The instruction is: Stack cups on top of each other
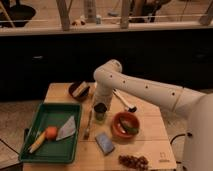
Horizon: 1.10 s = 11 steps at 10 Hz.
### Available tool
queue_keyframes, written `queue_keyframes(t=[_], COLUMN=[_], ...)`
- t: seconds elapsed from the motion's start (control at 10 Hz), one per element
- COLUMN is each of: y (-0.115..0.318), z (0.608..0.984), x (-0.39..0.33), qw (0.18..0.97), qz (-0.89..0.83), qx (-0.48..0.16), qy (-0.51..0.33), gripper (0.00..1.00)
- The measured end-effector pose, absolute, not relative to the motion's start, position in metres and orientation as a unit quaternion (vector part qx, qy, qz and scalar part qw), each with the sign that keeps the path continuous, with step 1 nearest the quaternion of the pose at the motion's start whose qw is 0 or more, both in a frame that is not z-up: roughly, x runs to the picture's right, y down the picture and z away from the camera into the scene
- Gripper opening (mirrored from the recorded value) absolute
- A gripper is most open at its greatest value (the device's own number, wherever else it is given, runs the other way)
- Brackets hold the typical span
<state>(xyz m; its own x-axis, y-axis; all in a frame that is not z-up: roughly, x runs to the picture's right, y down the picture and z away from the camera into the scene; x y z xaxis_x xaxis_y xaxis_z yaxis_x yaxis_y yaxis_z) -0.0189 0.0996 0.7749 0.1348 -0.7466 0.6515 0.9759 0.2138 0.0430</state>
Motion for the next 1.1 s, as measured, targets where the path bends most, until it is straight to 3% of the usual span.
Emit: queue_keyframes(t=[1.1], y=[0.0901], z=[0.7734], x=[-0.023], qw=[0.725], qz=[-0.596], qx=[-0.189], qy=[-0.29], gripper=[0.8])
